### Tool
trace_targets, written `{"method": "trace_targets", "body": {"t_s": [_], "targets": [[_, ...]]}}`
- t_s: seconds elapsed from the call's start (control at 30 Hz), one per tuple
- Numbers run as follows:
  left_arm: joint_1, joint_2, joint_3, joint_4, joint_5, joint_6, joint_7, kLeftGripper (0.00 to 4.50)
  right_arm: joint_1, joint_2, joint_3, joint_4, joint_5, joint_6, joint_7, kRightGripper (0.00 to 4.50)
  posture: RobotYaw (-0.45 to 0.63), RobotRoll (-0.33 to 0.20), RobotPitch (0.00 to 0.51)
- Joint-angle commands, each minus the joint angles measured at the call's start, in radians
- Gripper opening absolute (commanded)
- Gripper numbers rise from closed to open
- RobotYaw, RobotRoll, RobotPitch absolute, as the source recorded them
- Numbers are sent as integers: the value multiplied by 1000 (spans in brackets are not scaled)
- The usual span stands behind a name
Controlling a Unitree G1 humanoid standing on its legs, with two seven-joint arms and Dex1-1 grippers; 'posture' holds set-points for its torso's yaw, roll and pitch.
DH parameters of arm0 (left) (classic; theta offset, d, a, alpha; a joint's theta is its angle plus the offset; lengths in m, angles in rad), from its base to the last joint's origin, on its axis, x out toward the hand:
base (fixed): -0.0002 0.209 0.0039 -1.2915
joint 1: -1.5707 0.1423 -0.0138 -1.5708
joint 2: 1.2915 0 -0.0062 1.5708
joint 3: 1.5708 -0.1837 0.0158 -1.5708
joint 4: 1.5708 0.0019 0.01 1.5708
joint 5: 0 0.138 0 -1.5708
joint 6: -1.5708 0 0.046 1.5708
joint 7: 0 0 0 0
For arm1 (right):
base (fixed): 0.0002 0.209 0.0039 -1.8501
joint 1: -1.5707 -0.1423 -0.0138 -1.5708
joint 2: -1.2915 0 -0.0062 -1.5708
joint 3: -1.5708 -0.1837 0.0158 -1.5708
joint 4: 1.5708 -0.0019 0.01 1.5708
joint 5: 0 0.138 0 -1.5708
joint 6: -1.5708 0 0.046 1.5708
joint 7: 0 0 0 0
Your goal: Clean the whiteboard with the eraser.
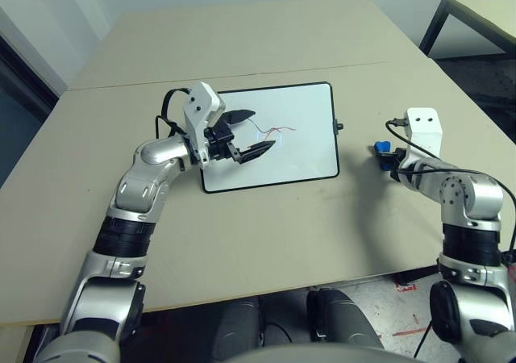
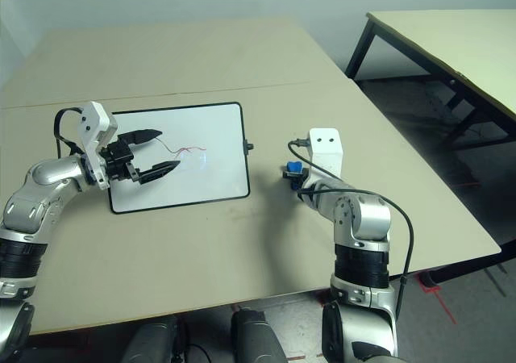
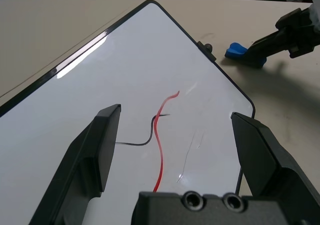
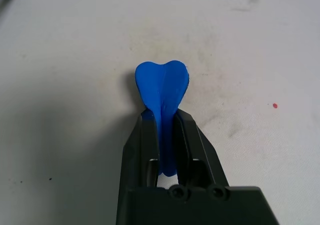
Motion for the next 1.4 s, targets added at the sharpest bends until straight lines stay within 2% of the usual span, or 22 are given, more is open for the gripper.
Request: {"method": "trace_targets", "body": {"t_s": [0.03, 0.23, 0.37, 0.63, 0.83, 1.03, 1.2, 1.4], "targets": [[-12, 12, -5, -1, 12, 15, -5, 4500, -69, -29, 14, -53, 23, 24, 54, 339, 19, 0, 98], [-21, 20, -5, 35, 42, -30, -3, 4500, -239, -78, 75, -125, 107, 114, 194, 303, 23, 0, 91], [-20, 24, -2, 31, 49, -31, -6, 4500, -317, -37, 154, -138, 162, 177, 271, 302, 39, 0, 85], [-1, 39, 5, -4, 50, -10, 4, 4500, -328, 37, 301, 16, 85, 75, 287, 280, 81, 0, 89], [26, 48, 17, -56, 39, 21, 16, 4500, -315, 86, 359, 162, 20, -32, 295, 265, 108, 0, 95], [57, 63, 28, -99, 31, 50, 25, 4500, -283, 122, 396, 147, 18, -5, 308, 228, 132, 0, 107], [74, 61, 34, -113, 30, 59, 33, 4500, -289, 121, 402, 164, -3, -18, 312, 228, 137, 0, 113], [91, 55, 33, -140, 23, 75, 46, 4500, -370, 141, 329, 259, -30, -123, 273, 224, 133, 0, 127]]}}
